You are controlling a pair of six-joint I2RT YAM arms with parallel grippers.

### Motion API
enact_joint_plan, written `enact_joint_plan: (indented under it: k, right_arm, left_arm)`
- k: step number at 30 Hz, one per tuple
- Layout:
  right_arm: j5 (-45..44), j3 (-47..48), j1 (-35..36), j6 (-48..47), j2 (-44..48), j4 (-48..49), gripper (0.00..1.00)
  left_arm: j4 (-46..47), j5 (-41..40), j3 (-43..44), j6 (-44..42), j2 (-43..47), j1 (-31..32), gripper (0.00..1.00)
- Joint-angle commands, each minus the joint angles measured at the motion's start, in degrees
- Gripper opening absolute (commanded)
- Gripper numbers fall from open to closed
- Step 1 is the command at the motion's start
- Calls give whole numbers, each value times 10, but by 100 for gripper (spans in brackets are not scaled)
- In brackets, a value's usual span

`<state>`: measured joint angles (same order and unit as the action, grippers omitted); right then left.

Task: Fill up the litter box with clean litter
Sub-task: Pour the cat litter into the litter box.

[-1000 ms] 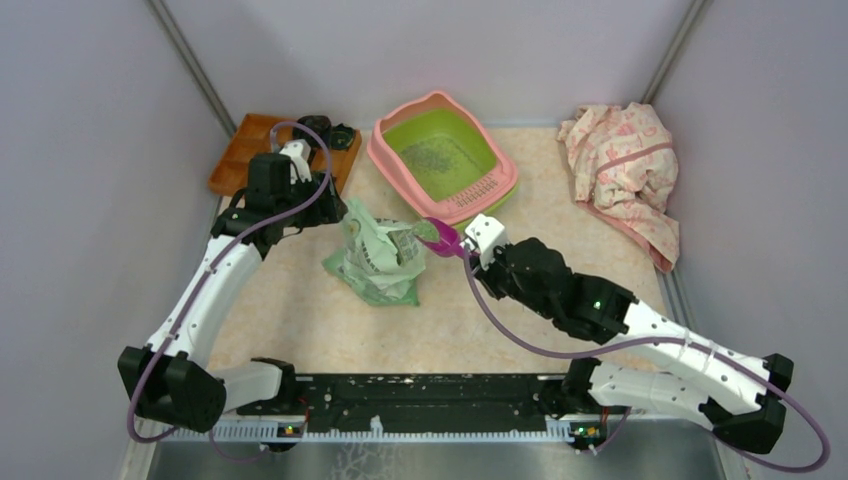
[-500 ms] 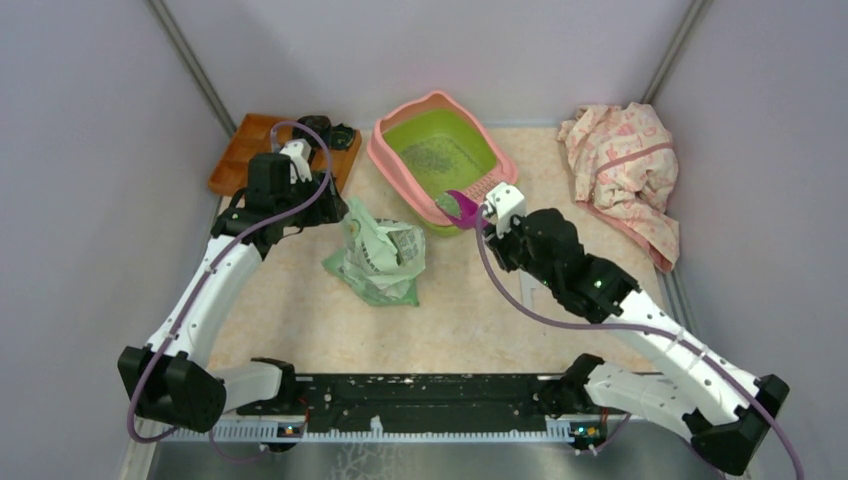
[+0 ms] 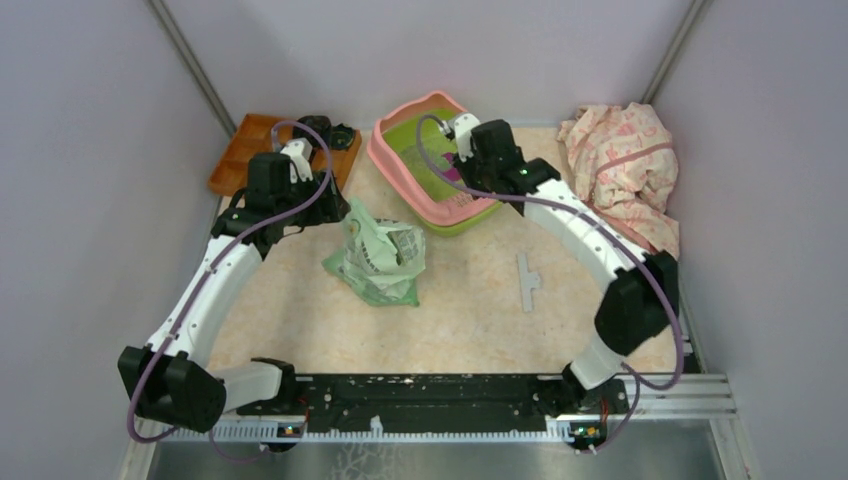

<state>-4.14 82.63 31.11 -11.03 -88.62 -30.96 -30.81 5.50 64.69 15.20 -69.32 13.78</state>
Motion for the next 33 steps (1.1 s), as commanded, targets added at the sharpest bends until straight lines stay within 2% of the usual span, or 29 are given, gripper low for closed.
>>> enact_joint_plan:
  k: [1,6,9,14,27,33]
  right_arm:
    - [-98,113,17,-58,-76,-38,0]
    - [-224,175,39,-123,-147,-67,0]
    - [-268,198,46,-143,-170,-79,0]
    - [-283,175,56,-159,-132,-34,0]
    - [-307,115,85,-221,-94,-29,0]
    - [-199,92,73,-122,-18,-37,0]
  left_arm:
    - [13,14,2,-5,2,3,85]
    - [17,20,-5,-5,5,3,85]
    - [19,24,-8,-4,4,3,85]
    - [19,22,-6,-5,4,3,85]
    - [5,16,7,-5,7,3,85]
    - [-5,10,12,-6,11,3,85]
